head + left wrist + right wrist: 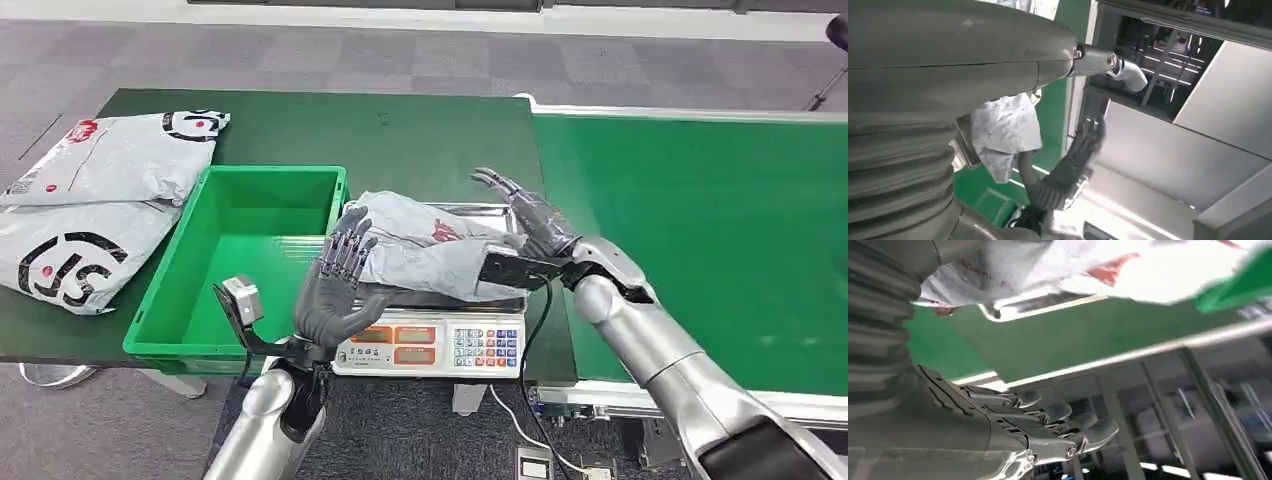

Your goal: Moved the parcel from conveyor to table for the left to box.

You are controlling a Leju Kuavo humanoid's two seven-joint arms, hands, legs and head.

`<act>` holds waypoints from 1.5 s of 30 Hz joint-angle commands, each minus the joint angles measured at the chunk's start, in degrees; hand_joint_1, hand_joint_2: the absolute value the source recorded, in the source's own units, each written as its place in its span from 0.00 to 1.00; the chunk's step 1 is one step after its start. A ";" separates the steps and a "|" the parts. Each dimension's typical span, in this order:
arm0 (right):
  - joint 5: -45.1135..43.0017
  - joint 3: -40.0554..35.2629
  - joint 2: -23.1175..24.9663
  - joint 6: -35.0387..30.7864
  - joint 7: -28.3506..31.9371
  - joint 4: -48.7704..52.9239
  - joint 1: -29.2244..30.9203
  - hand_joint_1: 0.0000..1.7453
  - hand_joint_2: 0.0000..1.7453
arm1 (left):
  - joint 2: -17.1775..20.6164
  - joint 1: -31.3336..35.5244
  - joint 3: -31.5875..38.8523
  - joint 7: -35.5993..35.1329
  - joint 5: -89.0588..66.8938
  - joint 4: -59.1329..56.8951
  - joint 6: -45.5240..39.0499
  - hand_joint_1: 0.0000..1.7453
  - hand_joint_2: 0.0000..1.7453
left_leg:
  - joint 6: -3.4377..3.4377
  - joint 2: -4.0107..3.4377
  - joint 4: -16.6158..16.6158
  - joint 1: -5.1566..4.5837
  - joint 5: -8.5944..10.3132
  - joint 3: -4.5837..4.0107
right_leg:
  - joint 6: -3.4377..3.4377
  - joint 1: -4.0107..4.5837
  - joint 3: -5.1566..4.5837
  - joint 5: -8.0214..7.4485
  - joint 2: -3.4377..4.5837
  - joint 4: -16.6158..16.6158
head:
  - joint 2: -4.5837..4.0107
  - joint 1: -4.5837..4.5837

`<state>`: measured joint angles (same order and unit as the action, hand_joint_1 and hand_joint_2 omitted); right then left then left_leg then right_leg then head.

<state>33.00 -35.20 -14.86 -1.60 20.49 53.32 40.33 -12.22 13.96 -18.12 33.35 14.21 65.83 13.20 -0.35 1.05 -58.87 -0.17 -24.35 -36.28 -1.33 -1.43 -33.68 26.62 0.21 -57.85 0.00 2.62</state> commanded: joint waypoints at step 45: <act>-11.82 27.85 10.68 -9.94 15.08 37.79 -31.68 0.00 1.00 | -7.78 32.85 -16.46 -20.02 -52.91 -47.92 -13.64 0.00 1.00 | -0.07 -0.20 0.17 0.04 -0.03 0.25 | 0.20 0.06 0.21 -0.04 0.00 0.22 | 0.00 0.00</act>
<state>21.24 -6.05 -5.14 -11.30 36.06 92.76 8.69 -17.97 41.94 -27.74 19.22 -36.86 30.86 -3.14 -0.34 0.90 -58.86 -0.18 -24.37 -36.29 -1.29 -1.45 -33.75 26.59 0.29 -57.84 0.00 2.62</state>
